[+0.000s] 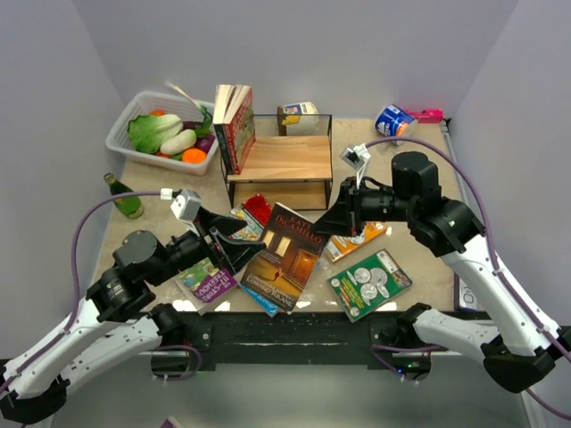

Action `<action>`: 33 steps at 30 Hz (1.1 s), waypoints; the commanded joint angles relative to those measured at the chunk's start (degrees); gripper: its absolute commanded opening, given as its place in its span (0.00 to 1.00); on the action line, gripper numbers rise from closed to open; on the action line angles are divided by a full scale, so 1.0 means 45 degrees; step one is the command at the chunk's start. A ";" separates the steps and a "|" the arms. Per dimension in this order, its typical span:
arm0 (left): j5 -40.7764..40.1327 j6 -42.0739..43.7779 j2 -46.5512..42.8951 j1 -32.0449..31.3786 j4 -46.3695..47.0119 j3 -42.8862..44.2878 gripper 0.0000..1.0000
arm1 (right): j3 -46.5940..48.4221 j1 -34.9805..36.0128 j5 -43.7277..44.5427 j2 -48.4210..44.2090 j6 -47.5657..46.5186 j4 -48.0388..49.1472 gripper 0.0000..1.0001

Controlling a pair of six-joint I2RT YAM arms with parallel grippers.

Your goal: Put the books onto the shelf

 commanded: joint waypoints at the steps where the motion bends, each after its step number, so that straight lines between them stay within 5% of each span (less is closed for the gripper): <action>1: 0.2315 0.0678 0.0062 -0.0021 0.0778 0.0391 1.00 | 0.1662 -0.0001 -0.2575 -0.0270 -0.0502 0.0046 0.00; 11: 0.4385 0.1127 0.1154 0.0192 0.1657 0.1172 1.00 | 0.1646 0.0037 -0.3690 -0.0621 -0.0345 0.0730 0.00; 14: 0.5633 0.1225 0.1896 0.0834 0.2047 0.1640 0.93 | 0.1529 0.0037 -0.3632 -0.0718 -0.0482 0.0632 0.00; 18: 1.0034 -0.0117 0.2912 0.3020 0.4501 0.1253 0.58 | 0.1470 0.0038 -0.3593 -0.0797 -0.0677 0.0515 0.00; 22: 1.2607 -0.3376 0.4004 0.4684 0.9360 0.0178 0.38 | 0.1471 0.0038 -0.3475 -0.0855 -0.0970 0.0281 0.00; 26: 1.3719 -0.4398 0.4729 0.4783 1.1068 0.0196 0.38 | 0.1451 0.0057 -0.3300 -0.0797 -0.1107 0.0163 0.00; 33: 1.4465 -0.4965 0.5433 0.4725 1.2319 0.0275 0.63 | 0.1568 0.0154 -0.3339 -0.0387 -0.1205 0.0182 0.00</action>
